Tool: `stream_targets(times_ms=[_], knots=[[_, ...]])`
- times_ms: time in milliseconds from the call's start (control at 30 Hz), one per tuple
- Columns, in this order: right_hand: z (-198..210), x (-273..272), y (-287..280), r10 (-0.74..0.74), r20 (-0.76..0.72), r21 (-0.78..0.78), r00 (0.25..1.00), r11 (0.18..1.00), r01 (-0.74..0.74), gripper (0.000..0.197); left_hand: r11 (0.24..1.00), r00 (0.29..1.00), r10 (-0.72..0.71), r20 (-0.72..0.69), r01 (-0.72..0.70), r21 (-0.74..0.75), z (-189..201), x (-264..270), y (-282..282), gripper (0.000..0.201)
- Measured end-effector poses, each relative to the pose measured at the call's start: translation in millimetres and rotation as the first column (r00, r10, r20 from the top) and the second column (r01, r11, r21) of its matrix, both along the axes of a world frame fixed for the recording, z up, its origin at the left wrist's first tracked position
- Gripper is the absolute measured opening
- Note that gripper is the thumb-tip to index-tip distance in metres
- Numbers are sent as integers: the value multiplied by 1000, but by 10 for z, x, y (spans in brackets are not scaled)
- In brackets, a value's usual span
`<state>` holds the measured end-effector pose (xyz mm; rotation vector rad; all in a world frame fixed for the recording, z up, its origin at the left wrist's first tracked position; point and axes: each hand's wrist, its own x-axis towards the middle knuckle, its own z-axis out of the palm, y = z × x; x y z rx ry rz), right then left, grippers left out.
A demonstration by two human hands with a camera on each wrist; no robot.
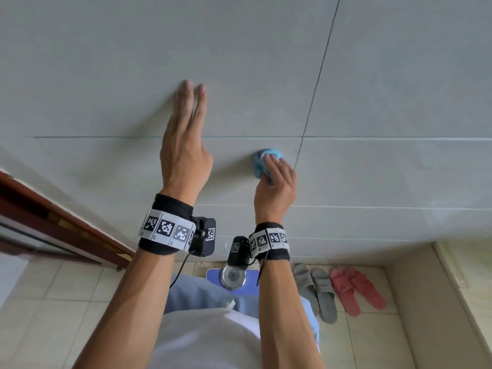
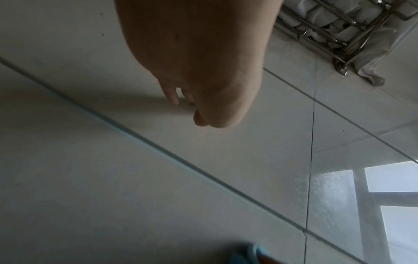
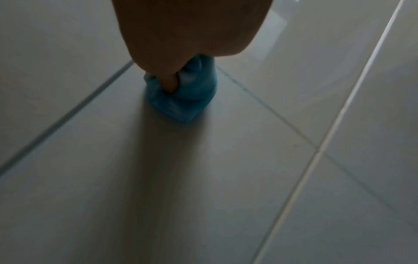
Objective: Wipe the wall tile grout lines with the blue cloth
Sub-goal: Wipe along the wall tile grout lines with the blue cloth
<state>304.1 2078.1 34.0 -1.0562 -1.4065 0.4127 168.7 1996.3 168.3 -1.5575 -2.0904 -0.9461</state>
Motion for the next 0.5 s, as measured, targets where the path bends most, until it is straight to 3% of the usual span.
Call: stream_targets(times_ms=[67,133,233,333,433,500], knots=[[-207,203,26,-29,-13,-55,1000,998,28,30,1000,1000,8,25,-8,2,-94,29,-29,87],[-279,462,98,-193,-98,-94,976,978,184,24,1000,999,19,31,-19,4,-179,73,-44,81],[-127,705,323,-359,-227,13,905,928,371,30,999,999,43,15,-43,-21,-265,121,-56,83],[193,591,526,-277,-355,102,893,938,332,32,996,998,68,8,-68,-54,-313,134,-39,92],[248,213,489,-140,-265,233,954,951,205,27,995,997,76,-13,-77,-58,-348,114,2,96],[-6,63,368,-131,-208,226,969,958,178,28,996,997,78,-20,-79,-50,-363,93,42,96]])
